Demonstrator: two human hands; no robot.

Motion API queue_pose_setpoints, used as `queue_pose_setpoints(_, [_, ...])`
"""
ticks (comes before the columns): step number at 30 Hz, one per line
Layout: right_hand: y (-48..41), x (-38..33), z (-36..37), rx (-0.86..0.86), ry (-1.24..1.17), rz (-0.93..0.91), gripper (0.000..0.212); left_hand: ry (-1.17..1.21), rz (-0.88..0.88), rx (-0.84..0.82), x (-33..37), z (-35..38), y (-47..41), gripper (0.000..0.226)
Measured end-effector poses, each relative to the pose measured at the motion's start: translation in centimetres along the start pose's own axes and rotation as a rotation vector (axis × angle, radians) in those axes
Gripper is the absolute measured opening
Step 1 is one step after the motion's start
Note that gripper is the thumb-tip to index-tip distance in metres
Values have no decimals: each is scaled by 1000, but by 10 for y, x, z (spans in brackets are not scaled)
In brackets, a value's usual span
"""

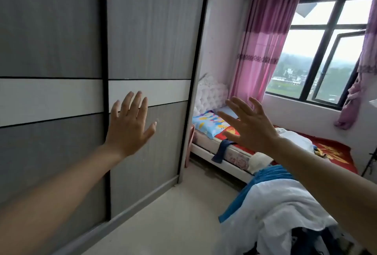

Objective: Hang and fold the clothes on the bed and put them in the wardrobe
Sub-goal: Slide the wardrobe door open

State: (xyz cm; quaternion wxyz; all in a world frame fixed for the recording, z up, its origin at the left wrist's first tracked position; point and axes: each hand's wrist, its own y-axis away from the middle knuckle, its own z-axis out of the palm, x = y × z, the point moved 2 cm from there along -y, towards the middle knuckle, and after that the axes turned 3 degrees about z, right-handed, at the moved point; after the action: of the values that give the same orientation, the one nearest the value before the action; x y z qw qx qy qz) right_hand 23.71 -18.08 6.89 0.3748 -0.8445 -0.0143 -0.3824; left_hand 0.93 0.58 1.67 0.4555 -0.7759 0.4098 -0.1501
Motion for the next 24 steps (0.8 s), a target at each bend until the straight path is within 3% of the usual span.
queue_pose_setpoints(3, [-14,18,40,8,23,-9,62,-2,33,-68,1,36,-30,66])
queue_pose_setpoints(8, [-41,49,115,107,-8,22,60,-73,64,-14,-7,88,-91,65])
queue_pose_setpoints(15, [-84,65,229,85,-137,108,57,-207,178,3,-41,157,-139,62])
queue_pose_setpoints(24, [-131,75,330,74,-75,21,60,-167,133,-27,-85,260,-195,63])
